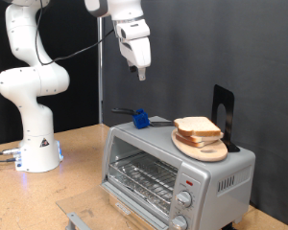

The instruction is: Make a piece of toast with the oven

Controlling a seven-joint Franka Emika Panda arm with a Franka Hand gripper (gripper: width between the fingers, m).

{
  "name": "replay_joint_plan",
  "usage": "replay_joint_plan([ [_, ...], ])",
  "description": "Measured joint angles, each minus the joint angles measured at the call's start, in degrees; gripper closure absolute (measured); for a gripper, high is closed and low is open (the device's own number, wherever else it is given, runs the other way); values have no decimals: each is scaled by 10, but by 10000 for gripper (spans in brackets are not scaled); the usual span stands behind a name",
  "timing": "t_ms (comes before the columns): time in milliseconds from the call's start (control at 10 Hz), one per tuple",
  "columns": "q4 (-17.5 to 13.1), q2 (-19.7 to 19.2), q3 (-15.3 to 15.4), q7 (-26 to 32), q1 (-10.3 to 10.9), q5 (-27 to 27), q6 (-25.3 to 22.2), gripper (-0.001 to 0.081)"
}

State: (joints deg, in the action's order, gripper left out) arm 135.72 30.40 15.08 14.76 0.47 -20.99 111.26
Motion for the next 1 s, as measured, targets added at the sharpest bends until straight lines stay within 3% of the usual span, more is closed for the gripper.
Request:
replay_joint_plan([
  [400,66,13,6,-33,0,-56,84,-2],
  [1000,113,-41,44,-27,0,-43,190,-2],
])
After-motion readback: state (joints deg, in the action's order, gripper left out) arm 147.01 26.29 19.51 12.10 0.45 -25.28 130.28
